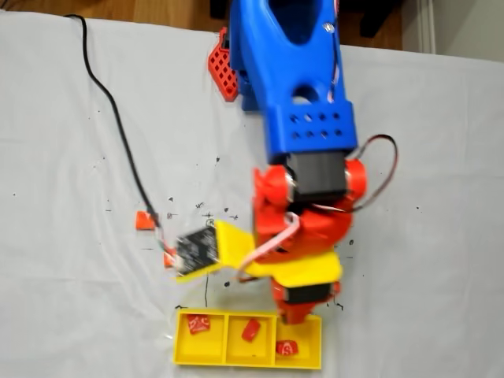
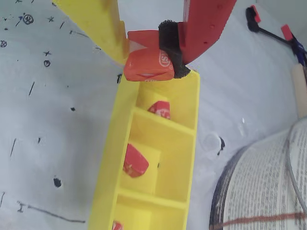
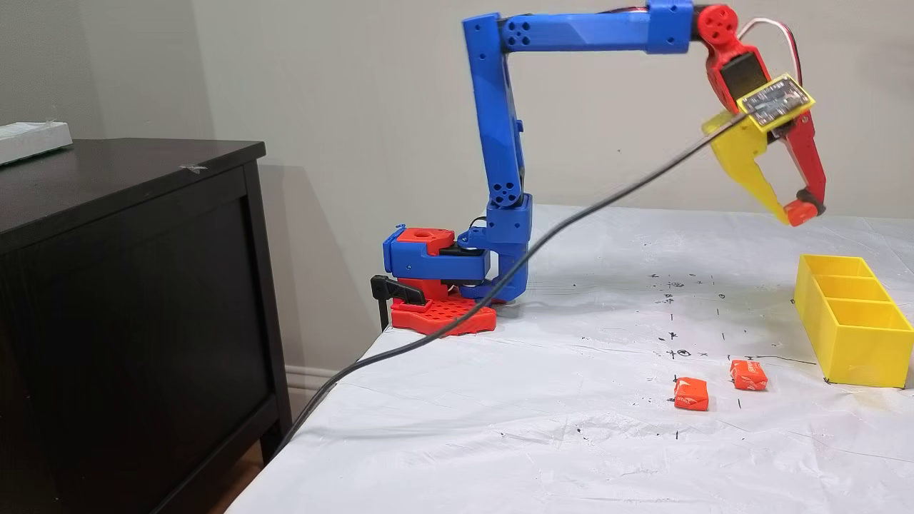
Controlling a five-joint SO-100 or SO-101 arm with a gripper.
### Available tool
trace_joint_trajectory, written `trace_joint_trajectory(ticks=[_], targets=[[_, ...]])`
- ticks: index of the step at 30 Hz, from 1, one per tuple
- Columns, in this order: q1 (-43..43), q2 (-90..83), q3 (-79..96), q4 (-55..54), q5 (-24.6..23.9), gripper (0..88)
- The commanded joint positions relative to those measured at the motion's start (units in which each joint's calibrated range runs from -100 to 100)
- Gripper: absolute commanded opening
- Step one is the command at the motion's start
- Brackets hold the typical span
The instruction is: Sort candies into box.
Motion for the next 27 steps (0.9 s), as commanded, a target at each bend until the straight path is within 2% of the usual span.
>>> trace_joint_trajectory(ticks=[1,5,13,23,25,27], targets=[[-3.11,3.71,-8.22,-3.84,-1.42,0.2],[-4.02,6.51,-8.04,-8.35,-2.44,0.2],[-3.11,11.34,-13.14,-9.41,-3.61,0.2],[-1.93,17.54,-20.51,-5.4,-3.13,0.2],[-1.84,17.96,-21.51,-4.17,-2.93,3.2],[-1.93,18.3,-22.6,-2.13,-2.49,11.1]])
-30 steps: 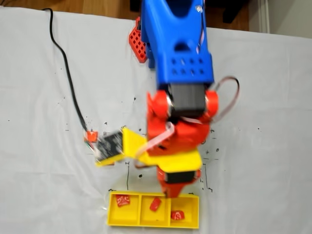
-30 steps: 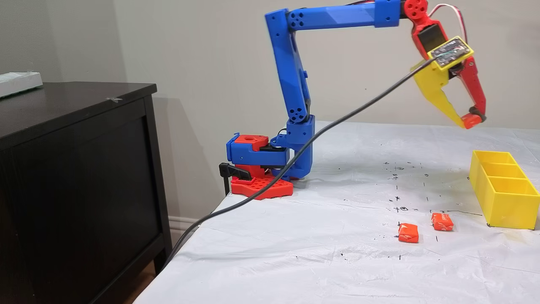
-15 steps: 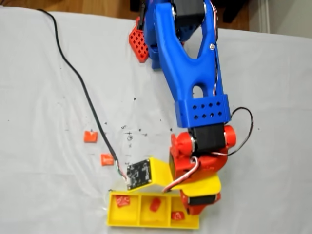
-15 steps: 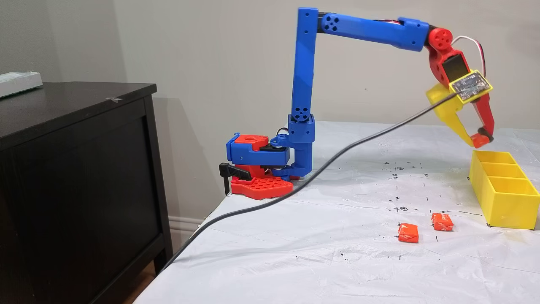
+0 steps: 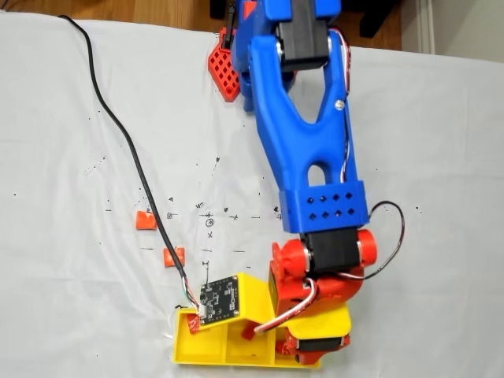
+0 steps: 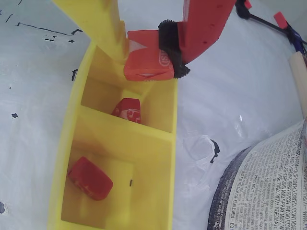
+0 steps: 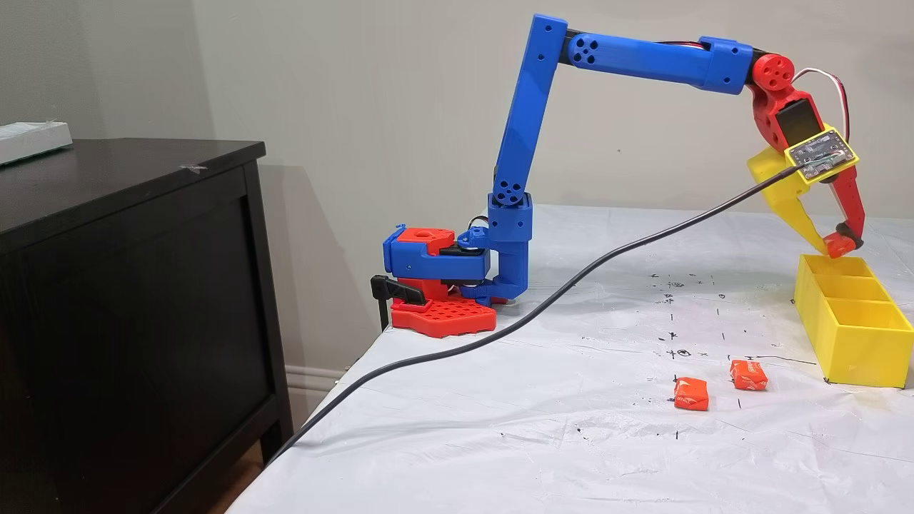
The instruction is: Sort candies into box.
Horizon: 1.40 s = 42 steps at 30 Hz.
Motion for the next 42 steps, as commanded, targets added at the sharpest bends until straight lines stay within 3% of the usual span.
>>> trace_joint_trajectory(ticks=[1,6,9,13,20,21,24,33,42], targets=[[0.16,-1.41,-8.0,3.54,1.22,16.8],[0.16,-1.75,-8.0,5.67,1.27,29.3],[0.61,-2.01,-8.27,7.06,1.37,31.0],[0.97,-2.35,-8.36,7.96,1.71,28.0],[1.7,-6.67,-5.63,9.03,1.76,11.0],[1.88,-7.77,-4.72,9.19,1.81,4.3],[2.7,-11.76,-1.26,9.6,1.86,0.7],[7.77,-25.59,11.48,12.79,4.0,0.2],[21.26,-34.32,27.6,8.78,12.06,0.2]])
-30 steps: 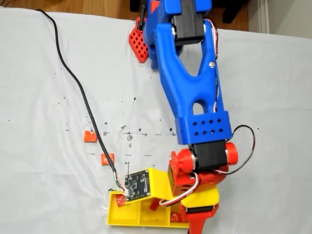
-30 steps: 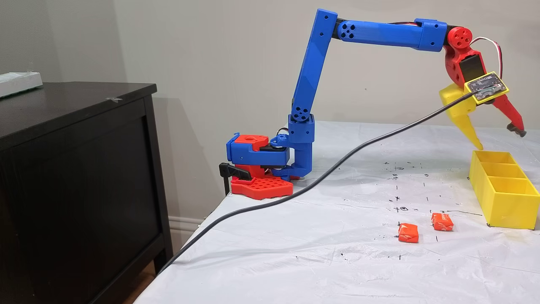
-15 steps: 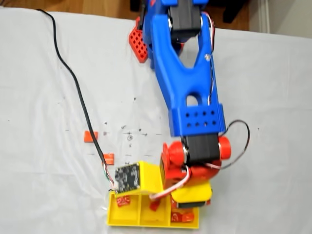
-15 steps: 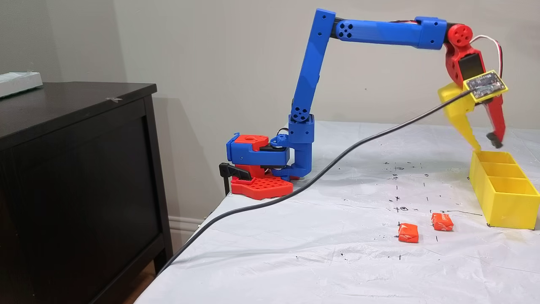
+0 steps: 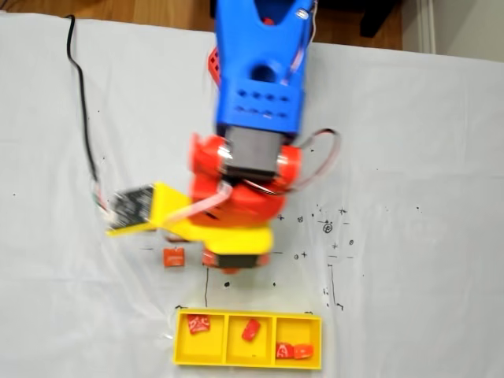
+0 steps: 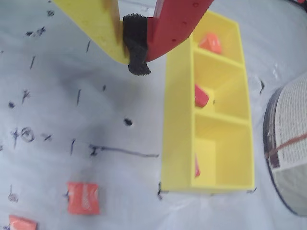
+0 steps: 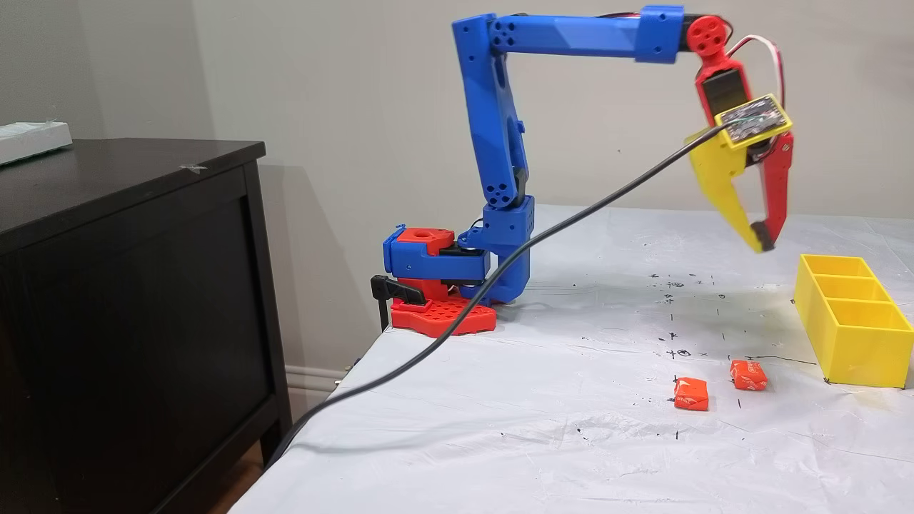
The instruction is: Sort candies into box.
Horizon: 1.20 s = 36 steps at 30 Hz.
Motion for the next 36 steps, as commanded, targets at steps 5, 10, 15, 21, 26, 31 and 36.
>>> trace_joint_trajectory(ticks=[5,10,15,21,26,31,36], targets=[[11.5,-4.96,3.36,0.38,6.79,0.2],[14.58,2.67,-6.1,7.92,10.4,0.2],[15.93,6.32,-11.02,9.23,11.97,0.3],[15.84,10.14,-12.93,8.0,11.82,7.5],[15.75,13.1,-14.11,7.83,12.16,19.9],[15.66,15.31,-14.84,7.83,13.53,25.7],[15.21,17.94,-15.75,7.75,14.11,27.4]])
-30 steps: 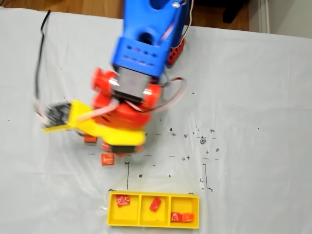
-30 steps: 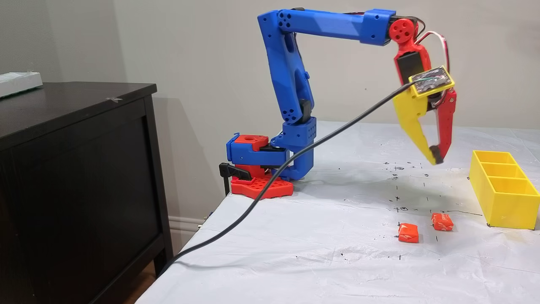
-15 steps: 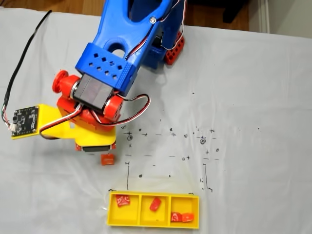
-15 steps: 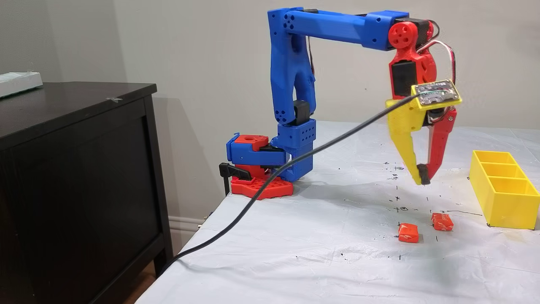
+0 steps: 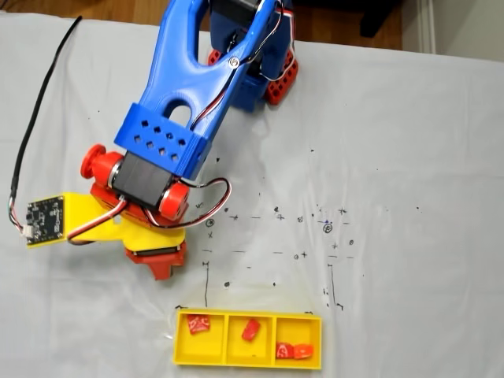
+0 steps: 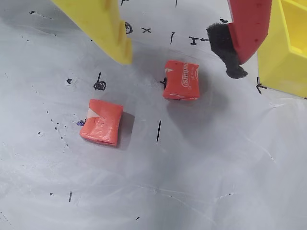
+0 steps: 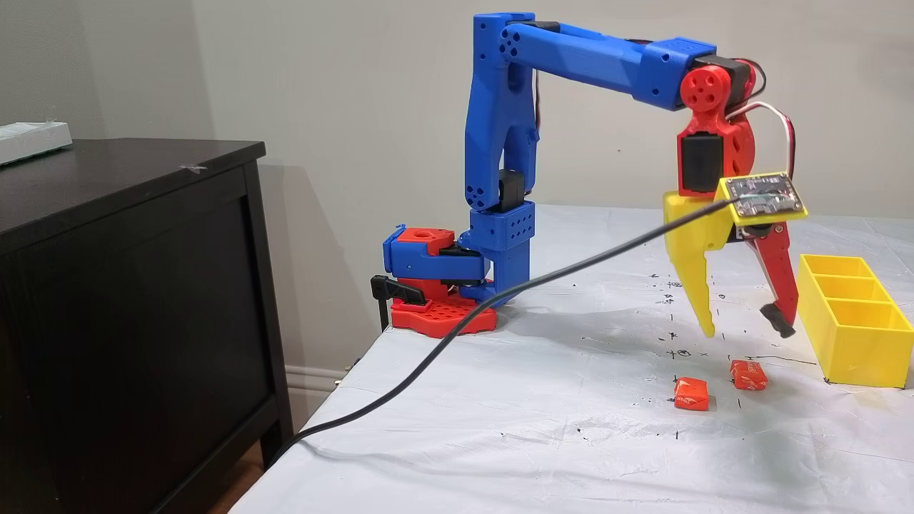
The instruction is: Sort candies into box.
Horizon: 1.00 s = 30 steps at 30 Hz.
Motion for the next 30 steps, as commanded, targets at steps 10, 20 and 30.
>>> trace_joint_trajectory(ticks=[10,20,30], targets=[[-2.9,4.07,-6.56,-2.64,-0.24,24.0],[-3.17,8.4,-8.65,-2.8,-0.39,26.1],[-3.35,12.56,-9.2,-3.78,-0.34,26.1]])
